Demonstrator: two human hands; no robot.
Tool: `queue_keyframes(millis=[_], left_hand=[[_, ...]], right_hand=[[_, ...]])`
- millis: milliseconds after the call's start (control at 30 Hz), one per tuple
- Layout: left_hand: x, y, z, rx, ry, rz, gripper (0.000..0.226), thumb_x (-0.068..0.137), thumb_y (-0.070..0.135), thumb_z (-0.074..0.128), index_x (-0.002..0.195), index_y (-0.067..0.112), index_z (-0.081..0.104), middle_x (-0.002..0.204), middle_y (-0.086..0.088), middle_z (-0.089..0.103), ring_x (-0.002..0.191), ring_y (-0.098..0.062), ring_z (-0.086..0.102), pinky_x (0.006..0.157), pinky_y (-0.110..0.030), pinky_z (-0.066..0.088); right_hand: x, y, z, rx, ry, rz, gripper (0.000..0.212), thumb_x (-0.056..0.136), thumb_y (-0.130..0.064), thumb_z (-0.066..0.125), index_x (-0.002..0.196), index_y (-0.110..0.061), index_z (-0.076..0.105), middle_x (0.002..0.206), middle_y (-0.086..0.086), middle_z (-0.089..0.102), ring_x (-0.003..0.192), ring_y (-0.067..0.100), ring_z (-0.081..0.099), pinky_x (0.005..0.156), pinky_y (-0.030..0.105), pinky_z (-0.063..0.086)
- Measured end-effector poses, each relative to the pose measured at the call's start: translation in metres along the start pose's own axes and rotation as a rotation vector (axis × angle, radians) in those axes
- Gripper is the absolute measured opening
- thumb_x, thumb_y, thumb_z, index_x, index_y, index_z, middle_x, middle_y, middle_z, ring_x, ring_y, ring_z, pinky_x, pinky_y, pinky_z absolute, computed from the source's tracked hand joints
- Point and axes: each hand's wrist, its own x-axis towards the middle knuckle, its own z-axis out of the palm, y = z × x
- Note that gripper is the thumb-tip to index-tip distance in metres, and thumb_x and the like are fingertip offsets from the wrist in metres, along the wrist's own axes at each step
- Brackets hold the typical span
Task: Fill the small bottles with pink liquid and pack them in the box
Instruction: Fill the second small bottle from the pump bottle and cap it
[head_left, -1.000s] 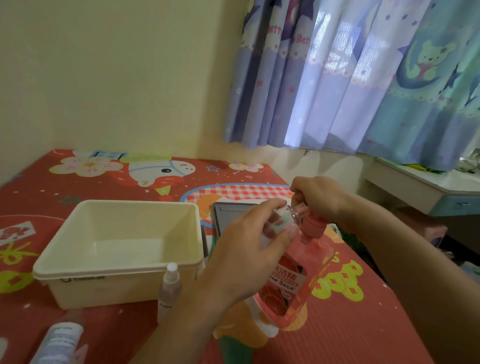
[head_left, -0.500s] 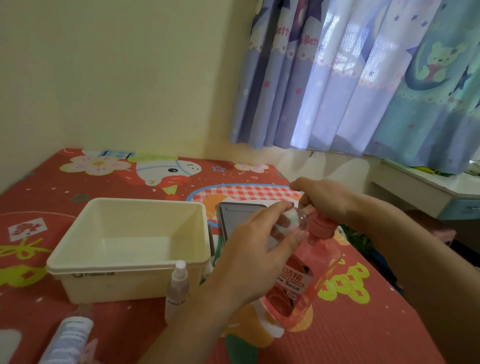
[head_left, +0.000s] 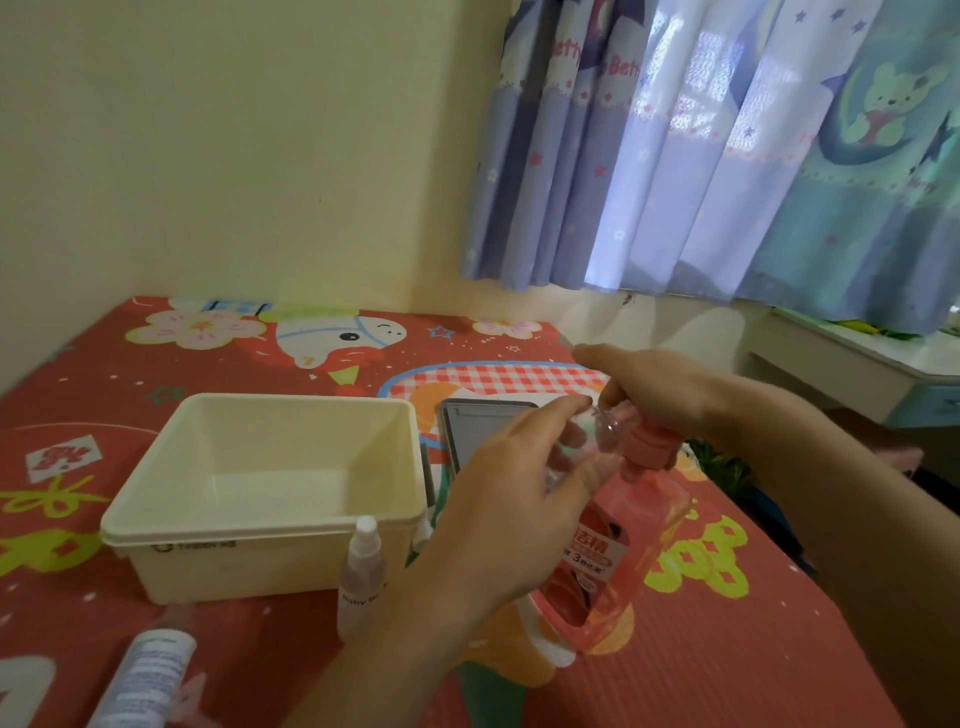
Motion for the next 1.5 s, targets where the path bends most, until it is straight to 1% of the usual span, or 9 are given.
queue_keyframes(millis=[133,267,400,567,700,800,967,1233,1500], left_hand=[[0.001,0.001,0.0,-0.024,0.033,-0.006,0.048,0.091,0.062,0.051,0.136,0.049,0.043,0.116,0.035,0.057,0.111,0.019,0.049,0.083,0.004,0.036],[0.002,-0.002,0.0,-0.005,0.019,-0.005,0.049,0.092,0.062,0.052,0.138,0.049,0.041,0.118,0.038,0.053,0.112,0.024,0.045,0.085,0.005,0.034],[0.0,-0.002,0.001,0.016,0.008,-0.002,0.054,0.088,0.069,0.046,0.138,0.048,0.043,0.118,0.028,0.059,0.109,0.013,0.052,0.081,-0.007,0.042],[-0.001,0.0,-0.001,0.002,0.014,-0.014,0.052,0.09,0.066,0.05,0.138,0.05,0.04,0.119,0.031,0.058,0.112,0.015,0.051,0.08,0.0,0.04],[0.001,-0.002,0.0,-0.005,0.013,-0.018,0.051,0.089,0.066,0.05,0.137,0.05,0.041,0.127,0.03,0.057,0.115,0.017,0.05,0.084,-0.001,0.039],[0.0,-0.003,0.0,0.002,0.0,-0.021,0.051,0.088,0.069,0.048,0.135,0.05,0.042,0.124,0.03,0.058,0.112,0.017,0.05,0.084,-0.008,0.042],[0.0,0.0,0.0,-0.017,-0.006,-0.03,0.049,0.089,0.068,0.048,0.135,0.052,0.041,0.118,0.03,0.058,0.11,0.015,0.052,0.078,-0.008,0.042],[-0.001,-0.002,-0.001,-0.006,-0.008,-0.023,0.055,0.089,0.069,0.05,0.139,0.045,0.043,0.125,0.027,0.059,0.111,0.016,0.051,0.084,-0.008,0.042],[0.0,-0.001,-0.002,-0.035,0.012,-0.027,0.049,0.091,0.06,0.058,0.137,0.048,0.043,0.118,0.028,0.059,0.108,0.01,0.056,0.08,-0.012,0.045]], right_hand=[[-0.003,-0.007,-0.011,-0.029,-0.109,0.013,0.083,0.084,-0.081,0.036,0.075,-0.008,0.075,0.069,0.005,0.075,0.054,0.019,0.071,0.052,0.038,0.057],[0.001,-0.001,0.001,-0.061,0.097,-0.041,0.069,0.092,-0.07,0.036,0.073,-0.012,0.067,0.046,-0.01,0.064,0.033,0.002,0.054,0.044,0.021,0.046],[0.001,0.002,0.006,-0.057,0.099,-0.105,0.067,0.096,-0.064,0.035,0.064,-0.012,0.063,0.039,-0.008,0.059,0.03,0.001,0.048,0.05,0.024,0.038],[-0.005,-0.003,-0.009,-0.024,-0.096,0.002,0.092,0.077,-0.087,0.035,0.084,-0.005,0.075,0.072,0.004,0.076,0.054,0.018,0.07,0.055,0.038,0.059],[-0.004,-0.003,0.0,-0.058,0.102,-0.046,0.081,0.084,-0.082,0.031,0.073,-0.012,0.071,0.05,-0.008,0.067,0.042,0.007,0.058,0.048,0.021,0.047],[-0.002,0.002,0.007,-0.086,0.188,-0.113,0.077,0.091,-0.073,0.029,0.069,-0.012,0.069,0.038,-0.011,0.057,0.047,0.007,0.053,0.053,0.024,0.036],[-0.009,-0.003,-0.006,-0.04,-0.01,-0.011,0.085,0.078,-0.087,0.033,0.076,-0.011,0.072,0.061,0.001,0.073,0.055,0.023,0.071,0.051,0.038,0.058],[-0.004,-0.001,0.006,-0.171,0.173,-0.077,0.091,0.086,-0.08,0.02,0.087,-0.005,0.072,0.081,0.009,0.068,0.066,0.025,0.064,0.051,0.029,0.045],[-0.012,-0.008,-0.009,-0.026,-0.016,-0.005,0.098,0.061,-0.096,0.034,0.068,-0.007,0.075,0.049,-0.001,0.066,0.044,0.017,0.067,0.044,0.037,0.056]])
